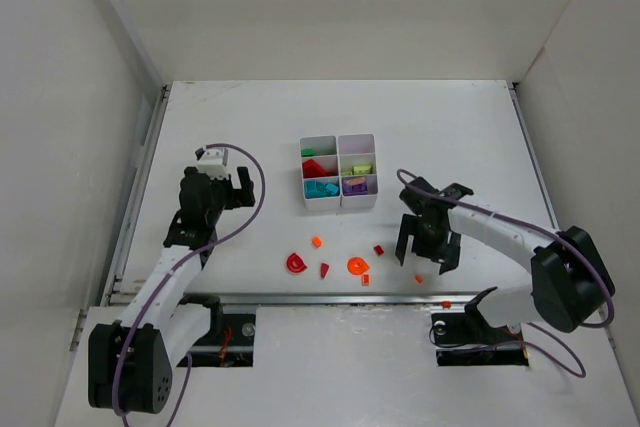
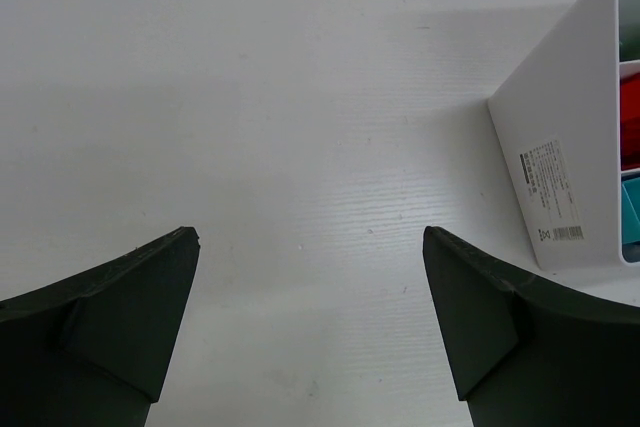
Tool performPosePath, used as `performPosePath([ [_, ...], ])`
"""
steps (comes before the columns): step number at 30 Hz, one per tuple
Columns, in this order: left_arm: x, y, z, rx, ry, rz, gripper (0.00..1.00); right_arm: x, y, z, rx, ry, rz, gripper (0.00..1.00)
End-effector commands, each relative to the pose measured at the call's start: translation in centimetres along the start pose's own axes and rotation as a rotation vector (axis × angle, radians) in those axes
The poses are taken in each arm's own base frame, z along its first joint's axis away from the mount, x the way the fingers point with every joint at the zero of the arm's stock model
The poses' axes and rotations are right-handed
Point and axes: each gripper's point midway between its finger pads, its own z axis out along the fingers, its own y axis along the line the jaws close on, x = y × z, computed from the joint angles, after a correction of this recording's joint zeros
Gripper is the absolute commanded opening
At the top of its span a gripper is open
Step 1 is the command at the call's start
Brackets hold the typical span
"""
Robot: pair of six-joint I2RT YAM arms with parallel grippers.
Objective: Sort the legos into containers by color
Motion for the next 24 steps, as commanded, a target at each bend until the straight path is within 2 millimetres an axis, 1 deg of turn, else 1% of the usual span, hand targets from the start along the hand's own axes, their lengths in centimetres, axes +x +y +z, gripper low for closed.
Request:
performPosePath([
  [1,-2.9,0.0,-0.3,-0.001,-0.105,0.019,0.93,0.0,0.3,-0.5,-0.021,0.015,-0.113,1.00],
  [3,-3.1,0.1,-0.3,-0.002,-0.114,0.040,0.93,-0.6,0.4,-0.6,-0.002,0.014,-0.141,1.00],
  [4,-3.8,-0.1,-0.5,0.008,-0.132,0.051,0.93,-1.0,0.6,-1.1,0.007,0.006,-0.153,1.00],
  [6,-3.8,-0.5,-0.5,0.038,-0.130,0.088,0.93,-2.1,0.7,-1.6,0.011,-0.035,-0.172,0.99],
  [7,-3.8,-0.7,-0.5,0.048,-0.129,0.099,0.93,-2.5,0.9,-2.3,0.004,-0.058,-0.170,0.99],
  [8,-4.3,-0.9,-0.6,0.060,-0.141,0.113,0.93,-2.7,1.0,-3.0,-0.012,-0.074,-0.180,0.99],
  [9,-4.3,-1.5,-0.6,0.096,-0.140,0.129,0.93,-3.2,1.1,-3.4,-0.025,-0.090,-0.186,0.97],
  [10,-4.8,-1.8,-0.9,0.119,-0.151,0.173,0.93,-3.5,1.4,-4.0,-0.042,-0.107,-0.184,0.97],
  [11,-5.4,-2.3,-1.0,0.148,-0.165,0.201,0.91,-4.7,2.3,-5.4,-0.075,-0.157,-0.191,0.97],
  [12,-5.3,-3.9,-1.3,0.242,-0.162,0.241,0.91,-5.5,2.8,-6.5,-0.097,-0.195,-0.200,0.97],
  [13,-5.4,-4.8,-1.6,0.303,-0.166,0.285,0.90,-6.5,3.2,-7.5,-0.108,-0.238,-0.202,0.97],
  [14,-6.3,-5.8,-2.0,0.367,-0.198,0.384,0.90,-8.2,4.3,-10.1,-0.154,-0.305,-0.192,0.97],
  [15,-5.2,-8.0,-2.6,0.522,-0.171,0.432,0.90,-9.1,5.0,-11.7,-0.185,-0.345,-0.204,0.97],
  [16,-4.9,-9.3,-3.2,0.613,-0.170,0.486,0.90,-10.2,5.4,-13.3,-0.213,-0.386,-0.194,0.97],
  [17,-6.2,-10.8,-3.9,0.697,-0.199,0.551,0.90,-11.2,5.3,-14.8,-0.230,-0.417,-0.175,0.97],
  [18,-4.0,-13.0,-5.1,0.884,-0.160,0.651,0.90,-13.0,6.0,-17.9,-0.280,-0.492,-0.164,0.99],
  [19,-3.6,-13.5,-5.6,0.955,-0.153,0.708,0.90,-14.0,6.1,-19.3,-0.298,-0.526,-0.151,0.99],
  [20,-2.9,-15.4,-6.5,1.065,-0.150,0.782,0.91,-15.0,5.9,-20.9,-0.312,-0.570,-0.125,0.99],
  [21,-4.6,-16.7,-7.1,1.113,-0.188,0.874,0.91,-16.6,5.0,-23.5,-0.324,-0.639,-0.087,0.99],
  [22,-2.4,-17.3,-6.9,1.180,-0.082,0.898,0.91,-17.3,4.5,-24.6,-0.323,-0.675,-0.082,0.99],
  [23,-1.9,-19.7,-7.8,1.266,-0.091,0.979,0.91,-18.2,4.1,-25.7,-0.326,-0.717,-0.066,0.99],
  [24,-3.9,-21.4,-8.2,1.290,-0.130,1.032,0.91,-18.9,2.9,-26.8,-0.309,-0.759,-0.037,0.99],
])
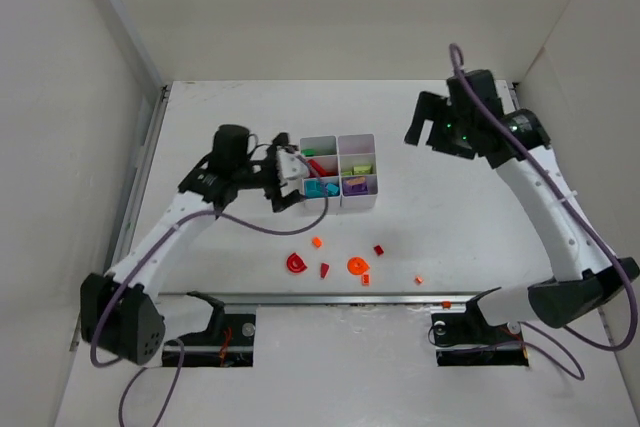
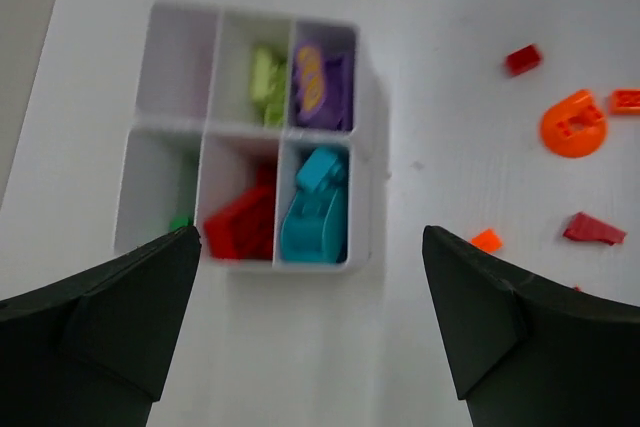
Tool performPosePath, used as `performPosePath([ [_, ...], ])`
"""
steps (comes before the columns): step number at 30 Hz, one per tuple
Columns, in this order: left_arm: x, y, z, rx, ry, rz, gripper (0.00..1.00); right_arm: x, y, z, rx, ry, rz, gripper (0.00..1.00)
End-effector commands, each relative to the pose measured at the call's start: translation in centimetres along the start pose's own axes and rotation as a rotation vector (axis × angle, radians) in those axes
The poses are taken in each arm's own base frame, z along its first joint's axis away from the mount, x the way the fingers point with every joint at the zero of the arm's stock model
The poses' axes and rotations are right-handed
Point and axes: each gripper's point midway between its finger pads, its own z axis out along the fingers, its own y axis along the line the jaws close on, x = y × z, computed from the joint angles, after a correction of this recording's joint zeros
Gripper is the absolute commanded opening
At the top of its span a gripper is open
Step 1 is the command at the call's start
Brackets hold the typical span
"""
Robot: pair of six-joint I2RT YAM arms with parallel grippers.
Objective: Sort the legos into containers by color
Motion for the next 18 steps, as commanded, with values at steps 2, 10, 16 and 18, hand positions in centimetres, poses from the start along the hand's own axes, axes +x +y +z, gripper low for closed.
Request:
performPosePath([
  [2,-3.9,-7.4,3.3,0.455,-0.016,0.216,0.91,-4.9,-2.8,-3.5,0.068,-0.188,-0.015,1.00],
  [10,-6.8,-19.3,11.4,1.070,-0.125,0.764,0.82,-7.4,-3.5,-5.6,0.035,-0.335,-0.021,1.00],
  [16,-7.8,-24.0,16.9,1.203,-0.333,1.062,0.81,-7.2,-3.1,-4.9,0.002,-0.323,-0.083,1.00],
  [18,-8.8,-24.7,18.5,1.194,-0.368,1.106,0.81,-7.8,-2.8,-5.5,-0.019,-0.338,-0.077,1.00],
])
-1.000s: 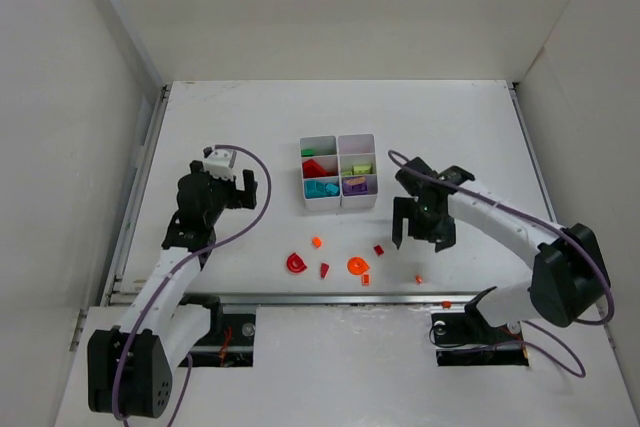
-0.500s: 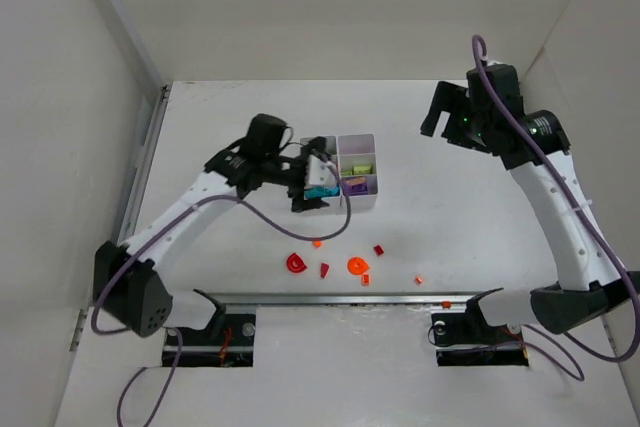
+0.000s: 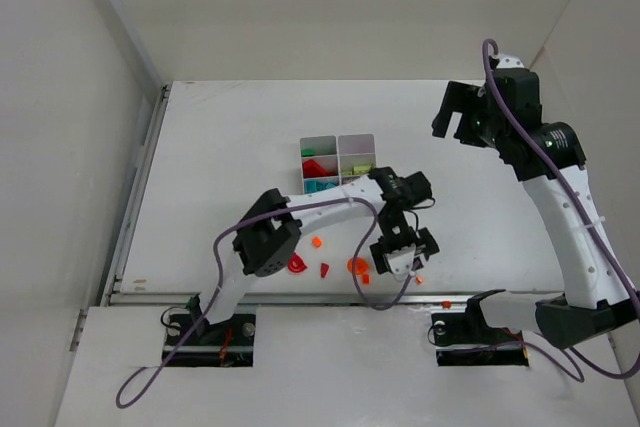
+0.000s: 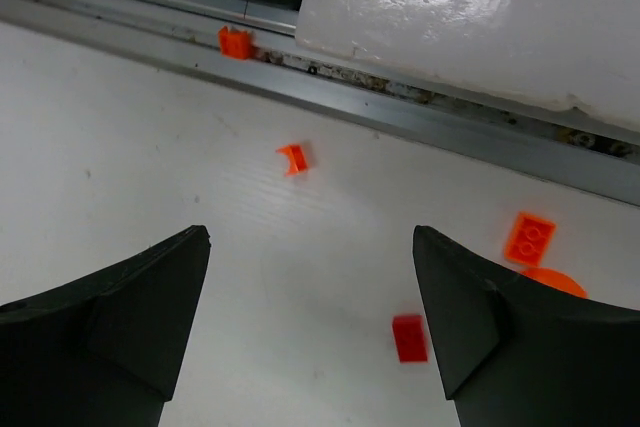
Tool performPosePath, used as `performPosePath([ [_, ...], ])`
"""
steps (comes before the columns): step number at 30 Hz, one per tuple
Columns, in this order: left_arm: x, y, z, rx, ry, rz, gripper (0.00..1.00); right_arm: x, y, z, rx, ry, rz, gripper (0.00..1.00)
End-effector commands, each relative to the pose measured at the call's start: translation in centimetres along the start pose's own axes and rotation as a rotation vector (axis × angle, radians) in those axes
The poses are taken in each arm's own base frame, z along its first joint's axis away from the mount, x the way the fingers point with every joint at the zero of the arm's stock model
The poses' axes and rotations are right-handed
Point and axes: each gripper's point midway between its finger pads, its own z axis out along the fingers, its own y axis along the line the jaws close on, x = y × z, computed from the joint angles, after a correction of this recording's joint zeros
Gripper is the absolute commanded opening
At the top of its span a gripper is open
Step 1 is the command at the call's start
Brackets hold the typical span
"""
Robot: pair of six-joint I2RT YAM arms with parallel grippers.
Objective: Sort the legos into containers by color
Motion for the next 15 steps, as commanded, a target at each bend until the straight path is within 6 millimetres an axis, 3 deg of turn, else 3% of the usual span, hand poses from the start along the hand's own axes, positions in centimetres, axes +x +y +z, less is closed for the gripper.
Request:
performPosePath([
  [1,-2.2,2.2,1.1,0.031,-0.058,0.315,0.79,-2.2,1.2,-0.9,-0.077,-0.078,-0.015,1.00],
  [3,-2.0,4.0,1.7,0.013,-0.053,0.358,0.75,-1.9,2.2,-1.0,-0.133,-0.057,-0.018,1.00],
  [5,-0.6,4.9,3.3,0.012,-0.043,0.378,0.72,-1.6,2.7,-1.1,-0.163,-0.046,-0.020,1.00],
  [8,-0.4,6.1,4.4,-0.021,-0.057,0.370,0.65,-0.8,3.0,-0.6,-0.183,-0.020,-0.033,1.00],
  [12,0.1,6.3,6.0,-0.019,-0.035,0.453,0.59,0.5,2.9,-0.8,-0.197,0.024,-0.048,1.00],
  [15,-1.3,7.0,7.7,-0.015,-0.037,0.530,0.55,1.7,2.5,-1.0,-0.199,0.046,-0.060,1.00],
])
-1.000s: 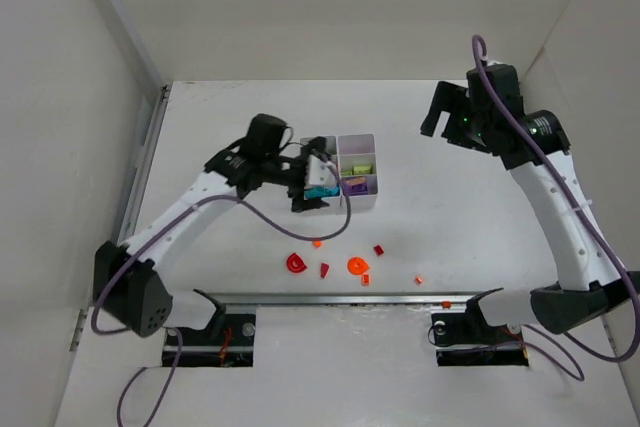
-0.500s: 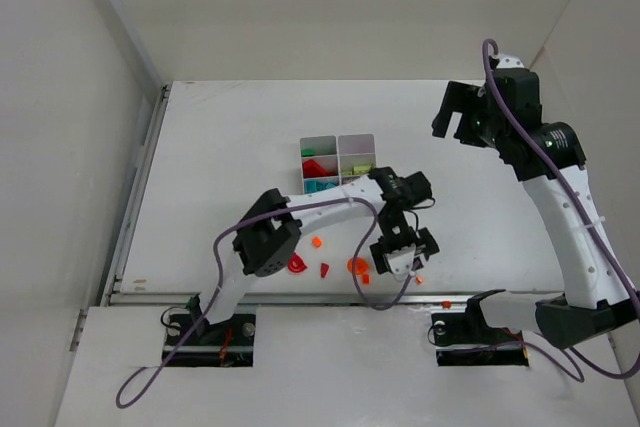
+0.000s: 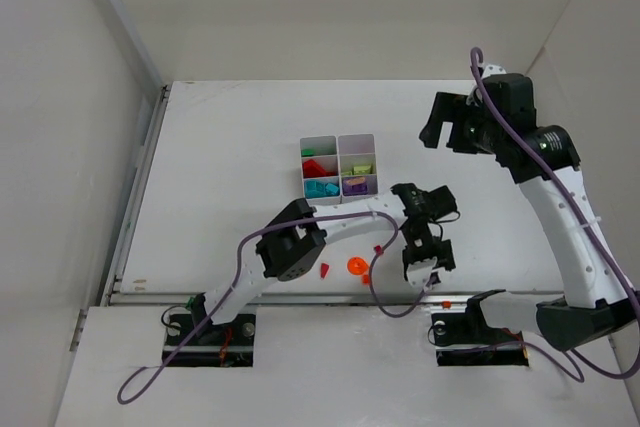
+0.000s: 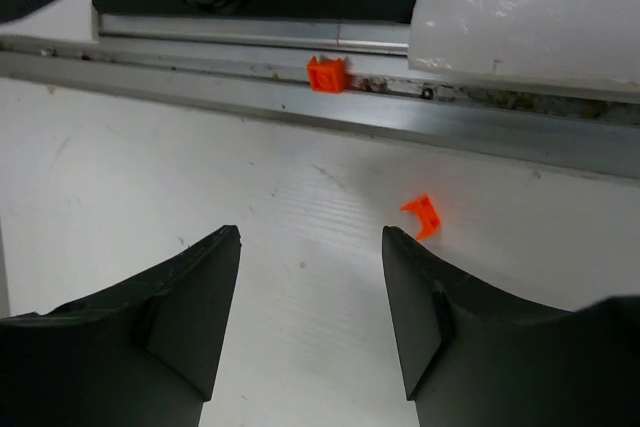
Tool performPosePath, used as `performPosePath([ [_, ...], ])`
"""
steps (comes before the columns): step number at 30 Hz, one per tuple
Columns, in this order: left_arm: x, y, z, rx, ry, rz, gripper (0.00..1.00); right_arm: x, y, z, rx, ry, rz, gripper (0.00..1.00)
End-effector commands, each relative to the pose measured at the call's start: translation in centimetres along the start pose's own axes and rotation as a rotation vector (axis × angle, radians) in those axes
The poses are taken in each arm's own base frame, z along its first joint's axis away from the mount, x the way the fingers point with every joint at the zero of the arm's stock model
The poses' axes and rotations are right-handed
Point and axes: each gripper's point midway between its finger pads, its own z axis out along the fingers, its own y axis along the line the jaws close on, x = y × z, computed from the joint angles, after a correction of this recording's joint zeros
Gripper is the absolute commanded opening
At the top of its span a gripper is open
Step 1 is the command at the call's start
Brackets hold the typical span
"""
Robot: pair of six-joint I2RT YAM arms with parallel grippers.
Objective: Sort the legos into containers by color
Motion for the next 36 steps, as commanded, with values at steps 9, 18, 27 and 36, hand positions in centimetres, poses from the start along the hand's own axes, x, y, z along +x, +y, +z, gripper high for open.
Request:
performPosePath([
  [9,-2.8,-0.6,3.5,0.139,-0.026,0.396,0.58,-0.1,0.5,-2.1,-0.063,-0.026,-0.067,1.00],
  [18,-2.3,-1.7,5.7,0.194,-0.024,0.368,0.61,0.5,0.3,-2.6,-0.070,-0.011,-0.086,1.00],
  [27,-2.5,-3.6,7.2,0.311,-0.015,0.453,0.61,1.8,-0.4,-3.1,-0.056,0.001,-0.106,1.00],
  [36,-1.7,2.7,8.9,0.077,0.041,0.431,0.69,2.1,-0.4,-3.3,-0.056,0.033,-0.134,1.00],
])
